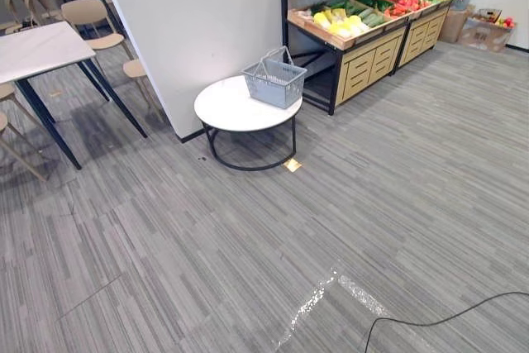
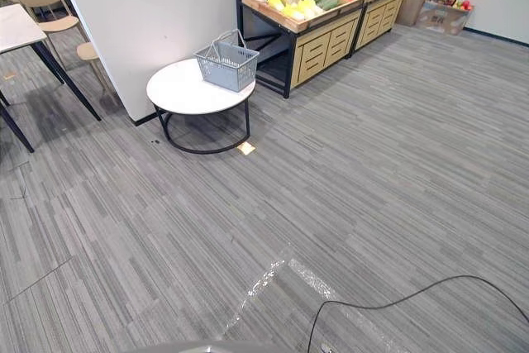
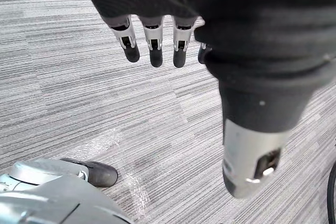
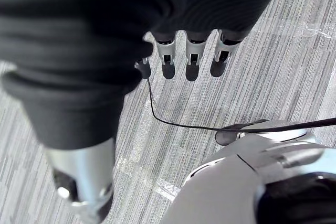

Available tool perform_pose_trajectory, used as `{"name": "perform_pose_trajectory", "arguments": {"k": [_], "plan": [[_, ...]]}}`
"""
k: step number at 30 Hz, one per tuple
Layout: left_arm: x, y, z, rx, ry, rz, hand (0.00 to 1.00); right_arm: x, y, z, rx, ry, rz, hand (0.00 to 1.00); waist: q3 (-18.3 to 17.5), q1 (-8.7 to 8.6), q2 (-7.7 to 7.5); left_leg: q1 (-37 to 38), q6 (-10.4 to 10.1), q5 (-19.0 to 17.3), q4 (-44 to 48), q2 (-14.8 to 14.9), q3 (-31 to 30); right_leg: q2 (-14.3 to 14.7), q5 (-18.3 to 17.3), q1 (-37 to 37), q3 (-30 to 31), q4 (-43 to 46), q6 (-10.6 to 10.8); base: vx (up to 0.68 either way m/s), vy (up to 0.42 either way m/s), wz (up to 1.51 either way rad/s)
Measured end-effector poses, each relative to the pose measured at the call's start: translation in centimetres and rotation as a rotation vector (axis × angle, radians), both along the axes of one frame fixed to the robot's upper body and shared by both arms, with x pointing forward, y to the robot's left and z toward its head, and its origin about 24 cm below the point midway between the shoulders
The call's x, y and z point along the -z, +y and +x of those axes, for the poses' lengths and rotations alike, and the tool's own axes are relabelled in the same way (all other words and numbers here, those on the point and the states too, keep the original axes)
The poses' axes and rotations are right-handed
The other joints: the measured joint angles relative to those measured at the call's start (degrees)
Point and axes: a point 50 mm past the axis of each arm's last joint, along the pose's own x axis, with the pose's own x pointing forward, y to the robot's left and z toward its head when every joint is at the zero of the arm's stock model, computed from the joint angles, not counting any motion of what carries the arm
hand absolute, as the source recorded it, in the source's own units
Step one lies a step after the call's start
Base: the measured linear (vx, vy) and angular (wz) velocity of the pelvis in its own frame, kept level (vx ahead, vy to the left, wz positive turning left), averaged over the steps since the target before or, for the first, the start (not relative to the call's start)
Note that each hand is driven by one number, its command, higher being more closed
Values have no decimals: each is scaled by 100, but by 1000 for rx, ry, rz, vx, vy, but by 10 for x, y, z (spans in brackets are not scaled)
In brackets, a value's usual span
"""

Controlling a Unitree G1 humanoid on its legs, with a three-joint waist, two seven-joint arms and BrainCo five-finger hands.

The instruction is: Pick vegetable in the basket

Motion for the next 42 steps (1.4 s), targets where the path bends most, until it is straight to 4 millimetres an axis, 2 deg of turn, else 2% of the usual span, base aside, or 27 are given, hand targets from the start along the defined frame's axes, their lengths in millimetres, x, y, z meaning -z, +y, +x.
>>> {"name": "perform_pose_trajectory", "arguments": {"k": [11, 16, 42], "plan": [[0, 1, 2, 7, -4, 1, 0, -1, 1, 6, 4, -34, -19, 0, 94, -5, -25, 47, -27, 8, -41, 11, -43, 4, 25, 156, -158, -157, 47, -42, -24, 4], [1, 1, 2, 37, -7, -66, 0, -1, 2, 7, 6, -43, -1, 0, 101, -9, -39, 44, -31, 5, -43, 11, -39, 6, 27, 160, -158, -179, 47, 0, 0, 0], [1, 2, 5, 78, -16, -76, 0, 0, 5, 10, 49, -100, 85, 0, 233, -18, -87, 259, -86, -33, -40, 47, 98, 29, 58, 370, -93, -251, 92, -12, -5, -2]]}}
